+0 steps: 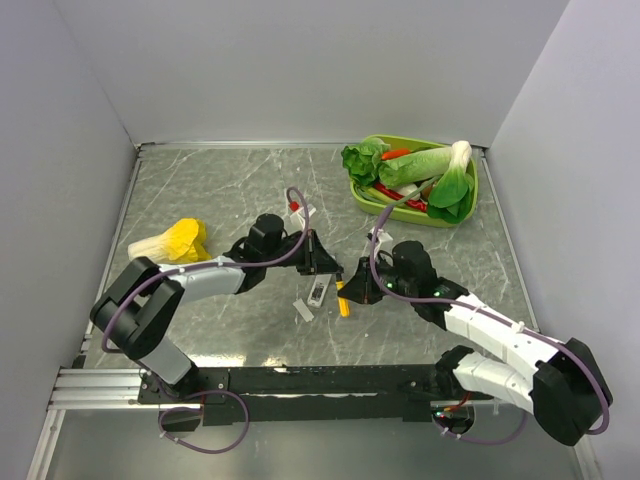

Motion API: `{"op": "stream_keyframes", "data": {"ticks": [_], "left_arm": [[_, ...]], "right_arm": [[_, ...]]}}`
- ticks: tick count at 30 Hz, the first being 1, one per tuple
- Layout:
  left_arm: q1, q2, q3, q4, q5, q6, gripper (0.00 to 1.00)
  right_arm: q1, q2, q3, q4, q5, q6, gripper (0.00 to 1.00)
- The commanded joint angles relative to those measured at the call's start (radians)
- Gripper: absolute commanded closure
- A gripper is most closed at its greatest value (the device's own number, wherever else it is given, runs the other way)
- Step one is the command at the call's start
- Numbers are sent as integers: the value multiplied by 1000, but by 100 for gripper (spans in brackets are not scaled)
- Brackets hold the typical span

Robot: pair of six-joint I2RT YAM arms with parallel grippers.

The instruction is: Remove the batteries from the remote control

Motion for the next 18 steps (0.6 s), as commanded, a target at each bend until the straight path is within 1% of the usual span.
{"op": "stream_keyframes", "data": {"ticks": [1, 3, 4, 6, 7, 9, 10, 14, 18], "left_arm": [[-7, 16, 8, 103, 21, -68, 99], [-5, 2, -11, 98, -20, -142, 99], [-5, -14, -18, 100, -35, -200, 99], [-4, -31, -44, 112, -90, -260, 99], [-4, -44, -54, 117, -109, -322, 99], [-2, -48, -77, 161, -137, -382, 99], [-2, -45, -84, 178, -143, -443, 99], [-1, -37, -107, 258, -177, -551, 99], [-1, -56, -153, 319, -247, -640, 99]], "right_arm": [[6, 0, 37, 48, -5, 9, 90], [9, -26, 36, 33, 36, -7, 79], [12, -40, 28, 28, 56, -13, 65], [24, -95, 10, 48, 111, -22, 54], [29, -115, -13, 62, 133, -24, 48], [38, -156, -32, 106, 179, -30, 45], [47, -166, -42, 117, 185, -34, 43], [75, -172, -41, 128, 202, -60, 42], [104, -187, -53, 110, 269, -65, 42]]}}
